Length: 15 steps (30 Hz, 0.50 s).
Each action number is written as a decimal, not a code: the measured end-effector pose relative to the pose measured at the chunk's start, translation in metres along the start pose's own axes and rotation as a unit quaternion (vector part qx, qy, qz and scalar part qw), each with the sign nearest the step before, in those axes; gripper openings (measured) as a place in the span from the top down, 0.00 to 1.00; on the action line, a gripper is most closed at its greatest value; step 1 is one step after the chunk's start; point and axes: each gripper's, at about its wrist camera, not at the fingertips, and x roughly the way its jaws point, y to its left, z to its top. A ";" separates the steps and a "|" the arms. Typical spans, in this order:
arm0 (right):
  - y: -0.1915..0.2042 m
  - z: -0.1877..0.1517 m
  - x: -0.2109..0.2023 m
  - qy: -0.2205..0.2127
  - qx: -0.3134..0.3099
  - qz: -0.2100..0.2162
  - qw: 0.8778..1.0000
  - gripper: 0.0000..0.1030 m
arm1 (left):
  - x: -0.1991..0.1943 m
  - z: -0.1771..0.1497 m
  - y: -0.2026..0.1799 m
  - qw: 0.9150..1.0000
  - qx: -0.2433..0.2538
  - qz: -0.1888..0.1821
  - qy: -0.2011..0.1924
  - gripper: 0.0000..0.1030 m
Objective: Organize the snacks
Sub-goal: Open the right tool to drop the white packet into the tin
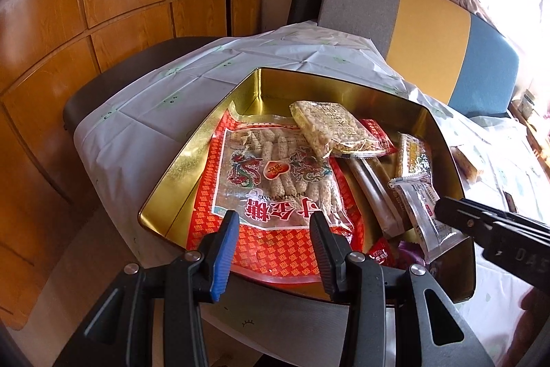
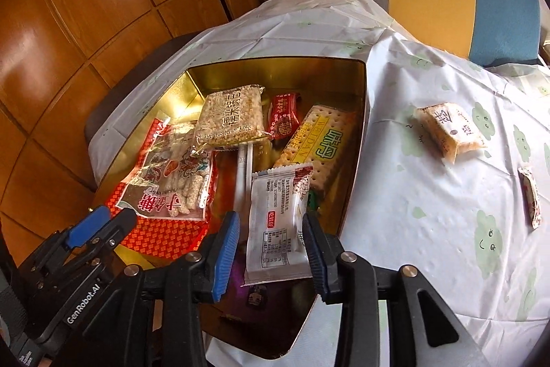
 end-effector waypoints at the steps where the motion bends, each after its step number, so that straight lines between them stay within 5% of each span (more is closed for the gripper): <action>1: -0.001 0.000 -0.003 -0.004 0.001 0.001 1.000 0.62 | 0.000 -0.001 -0.001 1.000 0.002 0.000 0.001 0.58; 15: -0.060 -0.009 -0.048 -0.039 0.026 -0.068 0.997 0.61 | 0.000 -0.003 -0.006 1.000 0.016 0.000 0.005 0.56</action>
